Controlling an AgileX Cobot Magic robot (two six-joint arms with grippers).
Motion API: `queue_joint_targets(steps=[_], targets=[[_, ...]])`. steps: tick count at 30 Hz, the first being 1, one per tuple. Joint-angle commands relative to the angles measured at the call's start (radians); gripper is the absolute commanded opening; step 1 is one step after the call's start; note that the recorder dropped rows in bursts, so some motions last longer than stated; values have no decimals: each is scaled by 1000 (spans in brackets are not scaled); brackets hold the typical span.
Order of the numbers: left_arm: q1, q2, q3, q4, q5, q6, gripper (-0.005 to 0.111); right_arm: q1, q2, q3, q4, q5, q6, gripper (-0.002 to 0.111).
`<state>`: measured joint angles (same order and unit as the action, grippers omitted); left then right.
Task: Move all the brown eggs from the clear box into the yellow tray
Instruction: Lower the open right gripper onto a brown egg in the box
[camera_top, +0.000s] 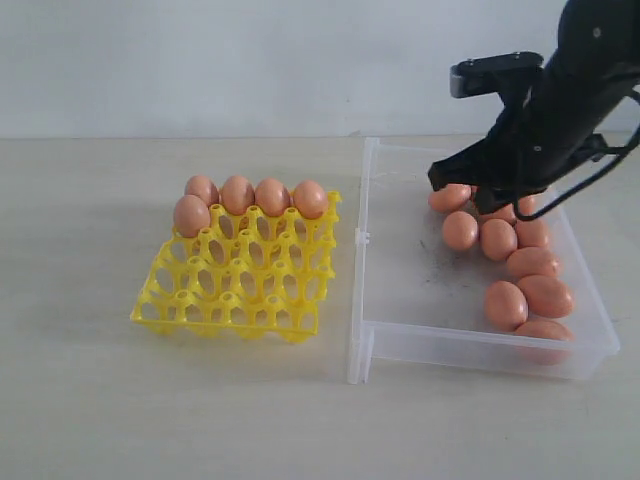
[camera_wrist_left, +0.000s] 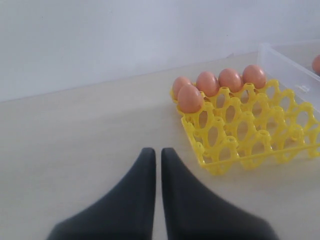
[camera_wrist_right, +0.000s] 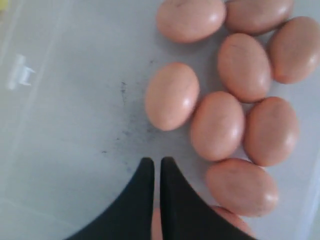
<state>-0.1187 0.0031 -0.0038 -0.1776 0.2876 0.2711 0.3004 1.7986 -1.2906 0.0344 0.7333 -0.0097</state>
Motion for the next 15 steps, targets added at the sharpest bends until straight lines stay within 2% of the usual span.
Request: queue_joint_targets(steps=[1, 4, 6, 12, 13, 15], targets=[[-6, -3, 4, 2, -4, 0, 4, -5, 92, -133, 142, 74, -81, 0], [-6, -3, 4, 2, -4, 0, 4, -5, 145, -187, 140, 89, -81, 1], [-6, -3, 4, 2, -4, 0, 4, -5, 169, -208, 134, 87, -79, 9], [-6, -3, 4, 2, -4, 0, 4, -5, 227, -229, 103, 46, -9, 58], [-6, -3, 4, 2, -4, 0, 4, -5, 233, -234, 89, 41, 16, 61], [-6, -3, 4, 2, -4, 0, 4, -5, 249, -247, 49, 43, 62, 59]])
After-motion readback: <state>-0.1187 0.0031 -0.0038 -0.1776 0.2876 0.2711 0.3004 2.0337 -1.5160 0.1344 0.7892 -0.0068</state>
